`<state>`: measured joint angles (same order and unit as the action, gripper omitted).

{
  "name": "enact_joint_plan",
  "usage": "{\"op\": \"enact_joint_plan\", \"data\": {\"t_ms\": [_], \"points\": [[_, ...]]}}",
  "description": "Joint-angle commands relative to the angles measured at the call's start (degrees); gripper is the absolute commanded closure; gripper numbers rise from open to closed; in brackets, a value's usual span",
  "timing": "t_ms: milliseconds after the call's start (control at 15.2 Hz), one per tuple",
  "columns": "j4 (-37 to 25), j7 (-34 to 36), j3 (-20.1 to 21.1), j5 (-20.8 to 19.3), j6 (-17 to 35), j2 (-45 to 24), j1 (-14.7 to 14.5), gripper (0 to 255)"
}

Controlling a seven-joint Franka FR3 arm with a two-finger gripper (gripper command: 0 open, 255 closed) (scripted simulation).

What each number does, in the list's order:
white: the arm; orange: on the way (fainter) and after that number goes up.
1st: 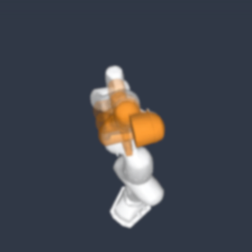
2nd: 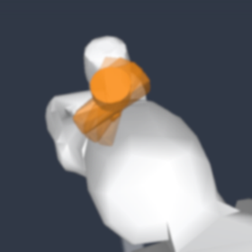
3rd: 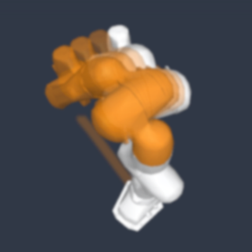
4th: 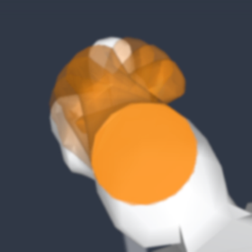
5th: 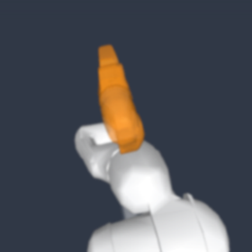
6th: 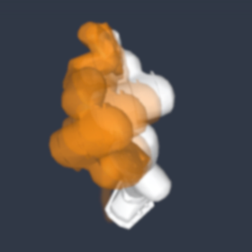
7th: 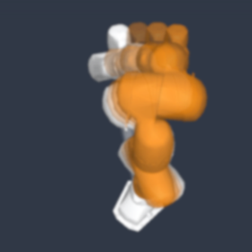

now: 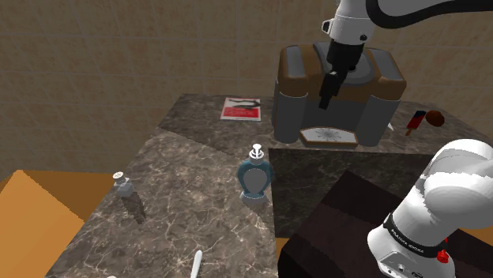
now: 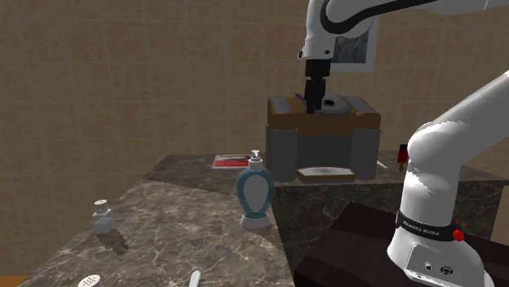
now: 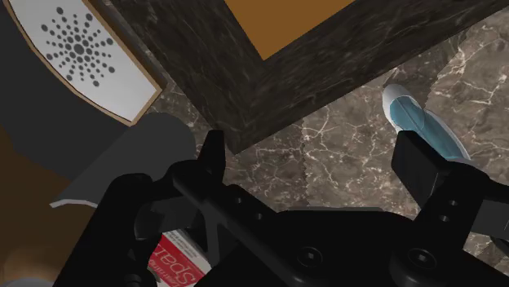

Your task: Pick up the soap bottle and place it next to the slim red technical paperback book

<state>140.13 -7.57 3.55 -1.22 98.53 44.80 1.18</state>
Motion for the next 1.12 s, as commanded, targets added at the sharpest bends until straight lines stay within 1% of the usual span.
{"op": "enact_joint_plan", "data": {"t_ms": [0, 528, 792, 1056], "points": [[0.0, 0.0, 0.0, 0.0, 0.0, 0.0, 0.0, 0], [-6.16, 8.78, 8.7, 2.92, 3.97, -14.95, -2.44, 0], [-10.77, 13.3, 12.64, 3.03, 5.29, -23.35, -3.27, 0], [-16.36, 18.02, 16.22, 2.06, 5.96, -32.3, -4.11, 0]]}}
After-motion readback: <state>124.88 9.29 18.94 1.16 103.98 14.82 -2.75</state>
